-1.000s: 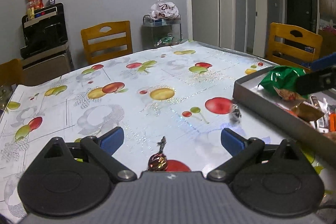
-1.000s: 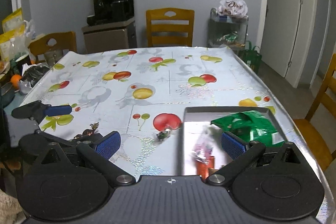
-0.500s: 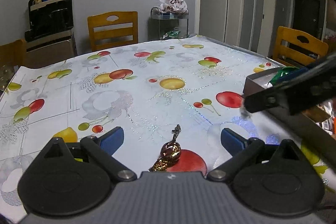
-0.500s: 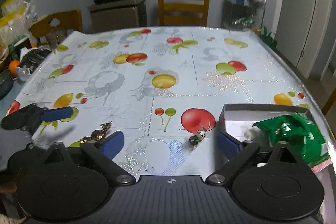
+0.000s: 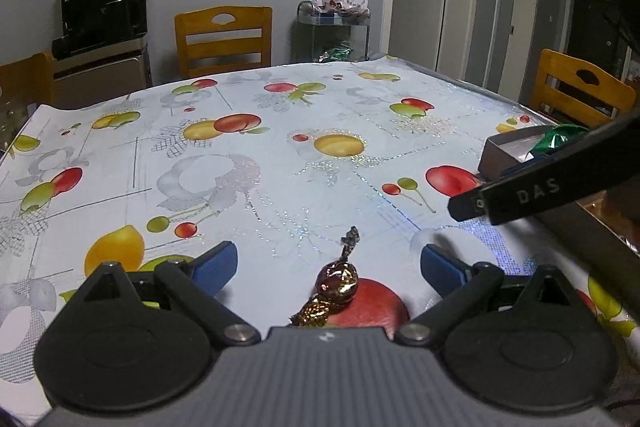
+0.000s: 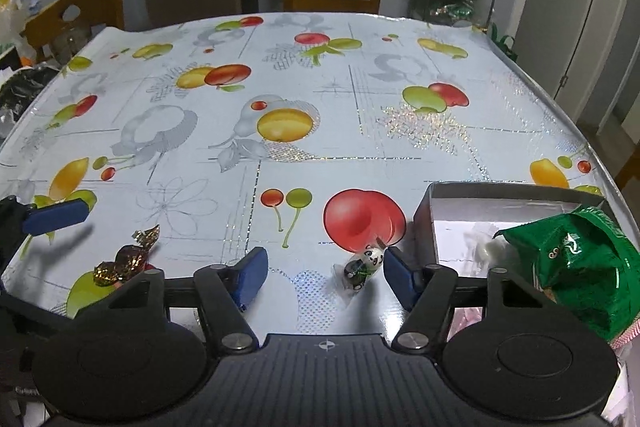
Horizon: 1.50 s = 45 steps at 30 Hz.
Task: Organize snacks
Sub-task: 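Grasp the gold-wrapped chocolate with the left gripper while the right grasps the panda packet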
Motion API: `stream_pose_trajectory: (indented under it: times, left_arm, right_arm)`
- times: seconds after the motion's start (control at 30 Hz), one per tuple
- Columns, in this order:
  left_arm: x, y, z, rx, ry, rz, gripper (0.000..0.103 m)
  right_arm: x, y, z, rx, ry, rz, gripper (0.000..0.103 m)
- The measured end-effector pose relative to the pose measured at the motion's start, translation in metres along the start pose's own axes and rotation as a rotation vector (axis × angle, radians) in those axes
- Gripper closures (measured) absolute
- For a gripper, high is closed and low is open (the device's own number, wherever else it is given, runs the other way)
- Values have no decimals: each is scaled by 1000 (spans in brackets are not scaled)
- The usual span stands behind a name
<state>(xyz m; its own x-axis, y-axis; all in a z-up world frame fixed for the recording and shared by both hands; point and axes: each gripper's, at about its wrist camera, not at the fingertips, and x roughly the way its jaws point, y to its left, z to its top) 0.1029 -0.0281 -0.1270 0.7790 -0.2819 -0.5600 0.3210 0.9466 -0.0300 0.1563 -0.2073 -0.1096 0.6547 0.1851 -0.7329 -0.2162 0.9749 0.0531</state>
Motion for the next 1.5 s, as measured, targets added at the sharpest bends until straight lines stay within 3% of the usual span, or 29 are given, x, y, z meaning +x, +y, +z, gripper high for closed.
stream_pose_trajectory:
  times: [0.2, 0.5, 0.57, 0.67, 0.83, 1.5]
  left_arm:
    - [2, -1, 0, 2, 9, -10, 15]
    - [8, 4, -2, -7, 57, -37, 45]
    - [7, 7, -2, 8, 56, -38, 56]
    - [8, 11, -2, 7, 62, -37, 64]
    - [8, 10, -2, 15, 62, -41, 71]
    - [5, 5, -3, 47, 63, -56, 81]
  right_arm:
    - [8, 1, 1, -3, 9, -11, 47]
    - [16, -3, -1, 2, 18, -2, 63]
    - [15, -1, -2, -9, 15, 11, 75]
    - [13, 3, -3, -32, 14, 29, 77]
    - [8, 6, -8, -45, 14, 64, 80]
    - [-36, 33, -50, -159, 47, 200, 80]
